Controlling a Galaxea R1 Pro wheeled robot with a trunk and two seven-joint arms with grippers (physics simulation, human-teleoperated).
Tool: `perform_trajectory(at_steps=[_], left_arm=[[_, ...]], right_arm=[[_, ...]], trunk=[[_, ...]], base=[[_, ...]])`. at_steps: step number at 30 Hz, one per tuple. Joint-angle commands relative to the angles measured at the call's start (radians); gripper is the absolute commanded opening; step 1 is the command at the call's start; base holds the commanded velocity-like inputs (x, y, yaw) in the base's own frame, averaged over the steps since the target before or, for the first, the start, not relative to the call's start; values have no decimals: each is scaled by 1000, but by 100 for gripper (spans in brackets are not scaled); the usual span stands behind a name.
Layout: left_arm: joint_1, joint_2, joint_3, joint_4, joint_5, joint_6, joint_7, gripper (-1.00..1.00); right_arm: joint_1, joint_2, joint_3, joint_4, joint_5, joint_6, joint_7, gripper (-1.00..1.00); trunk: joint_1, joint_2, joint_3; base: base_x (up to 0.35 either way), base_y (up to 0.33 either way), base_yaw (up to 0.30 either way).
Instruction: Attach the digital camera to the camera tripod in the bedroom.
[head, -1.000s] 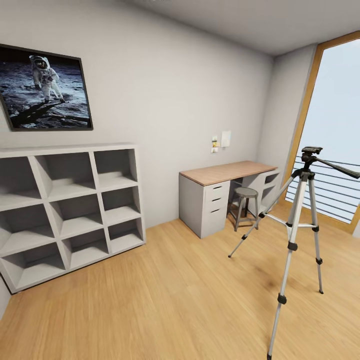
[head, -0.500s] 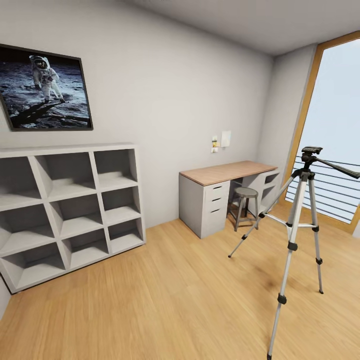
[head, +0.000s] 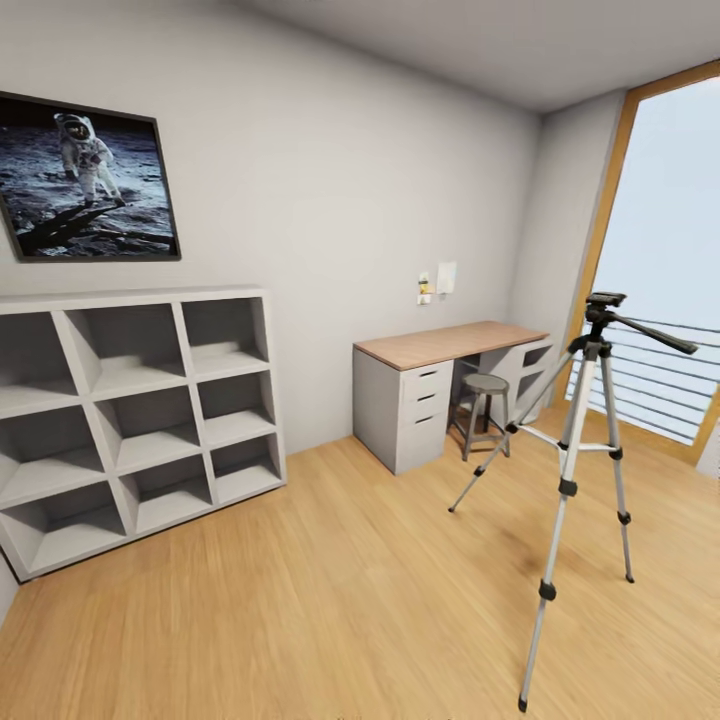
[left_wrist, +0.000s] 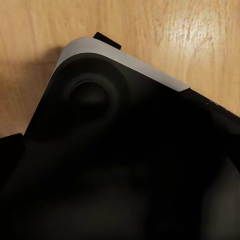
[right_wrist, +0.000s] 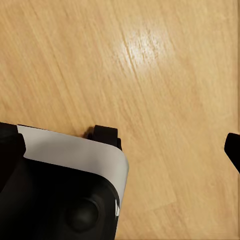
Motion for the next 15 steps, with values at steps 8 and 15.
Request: perform_trajectory(at_steps=[8,15], left_arm=[[0,0,8,-1,-2,-2,0,100],[0,1,8,-1,-2,-2,0,100]], right_arm=[[-1,0,-6,3,7,-6,2,100],[-1,0,-6,3,7,-6,2,100]], trunk=[[0,-1,-1],[0,-1,-1]], base=[[-16,-28,0],[-2,-4,0]])
